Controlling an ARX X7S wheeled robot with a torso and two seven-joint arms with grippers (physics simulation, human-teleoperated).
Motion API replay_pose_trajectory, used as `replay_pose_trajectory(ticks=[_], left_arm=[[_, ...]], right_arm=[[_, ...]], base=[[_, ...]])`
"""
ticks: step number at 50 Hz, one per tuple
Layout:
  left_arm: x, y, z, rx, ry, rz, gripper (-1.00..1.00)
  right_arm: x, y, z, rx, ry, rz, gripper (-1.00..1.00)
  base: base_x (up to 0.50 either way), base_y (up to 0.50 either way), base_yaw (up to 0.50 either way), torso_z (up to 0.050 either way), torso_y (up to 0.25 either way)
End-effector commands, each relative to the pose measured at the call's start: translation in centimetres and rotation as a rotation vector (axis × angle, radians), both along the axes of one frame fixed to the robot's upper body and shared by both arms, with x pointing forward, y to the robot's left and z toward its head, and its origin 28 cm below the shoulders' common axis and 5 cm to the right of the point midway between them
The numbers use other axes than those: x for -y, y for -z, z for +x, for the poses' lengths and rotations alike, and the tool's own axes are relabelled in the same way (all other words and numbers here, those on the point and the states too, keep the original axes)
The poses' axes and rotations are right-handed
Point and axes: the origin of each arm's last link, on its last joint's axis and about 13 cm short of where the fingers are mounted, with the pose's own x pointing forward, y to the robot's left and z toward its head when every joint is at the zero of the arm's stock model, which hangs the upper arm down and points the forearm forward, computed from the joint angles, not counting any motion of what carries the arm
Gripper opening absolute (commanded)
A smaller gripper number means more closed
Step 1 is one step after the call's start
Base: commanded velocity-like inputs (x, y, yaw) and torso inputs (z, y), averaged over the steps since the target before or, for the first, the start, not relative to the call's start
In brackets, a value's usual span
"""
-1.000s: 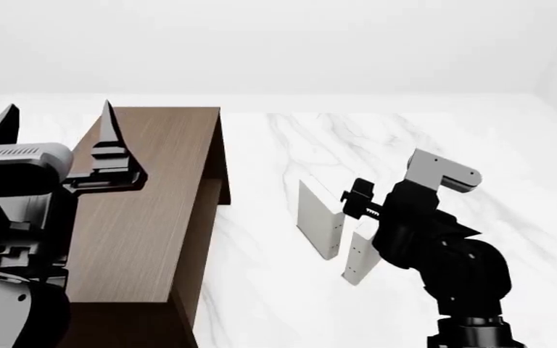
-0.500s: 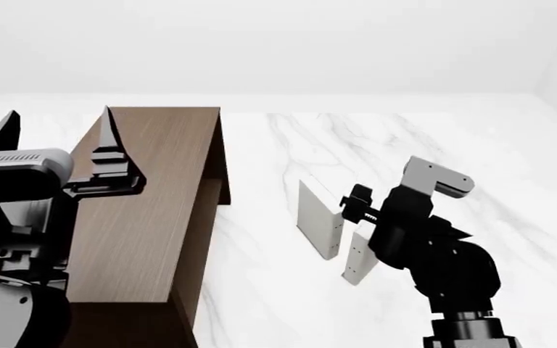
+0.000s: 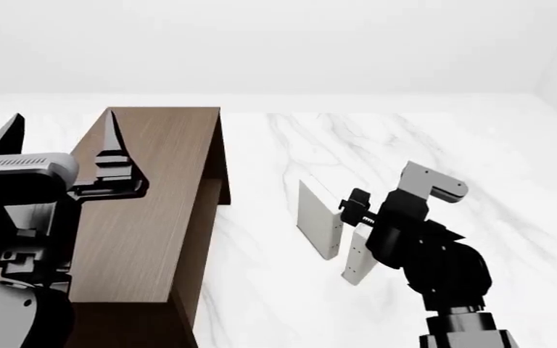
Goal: Pick up the book on the right and place it under the cabinet shelf.
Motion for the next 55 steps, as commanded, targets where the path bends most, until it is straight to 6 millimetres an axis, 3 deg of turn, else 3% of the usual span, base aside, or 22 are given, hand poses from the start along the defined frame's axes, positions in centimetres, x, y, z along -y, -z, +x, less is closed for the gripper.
replay_pose_trajectory(ticks=[1, 50, 51, 55], left_arm=[[0.0, 0.0, 0.0, 0.002, 0.002, 0.003, 1.0], [0.1, 0.3, 0.0, 0.002, 0.012, 0.005, 1.0], [0.1, 0.3, 0.0, 0.002, 0.011, 0.005, 1.0], [0.1, 0.3, 0.0, 0.003, 0.01, 0.005, 1.0]], right_arm=[[0.0, 0.5, 0.4, -0.011, 0.008, 0.005, 1.0], [-0.4, 3.0, 1.1, -0.071, 0.004, 0.013, 1.0], [-0.4, 3.0, 1.1, -0.072, 0.007, 0.012, -1.0], [-0.4, 3.1, 1.1, -0.072, 0.01, 0.01, -1.0]], base=[[0.0, 0.0, 0.0, 0.0, 0.0], [0.0, 0.0, 0.0, 0.0, 0.0], [0.0, 0.0, 0.0, 0.0, 0.0], [0.0, 0.0, 0.0, 0.0, 0.0]])
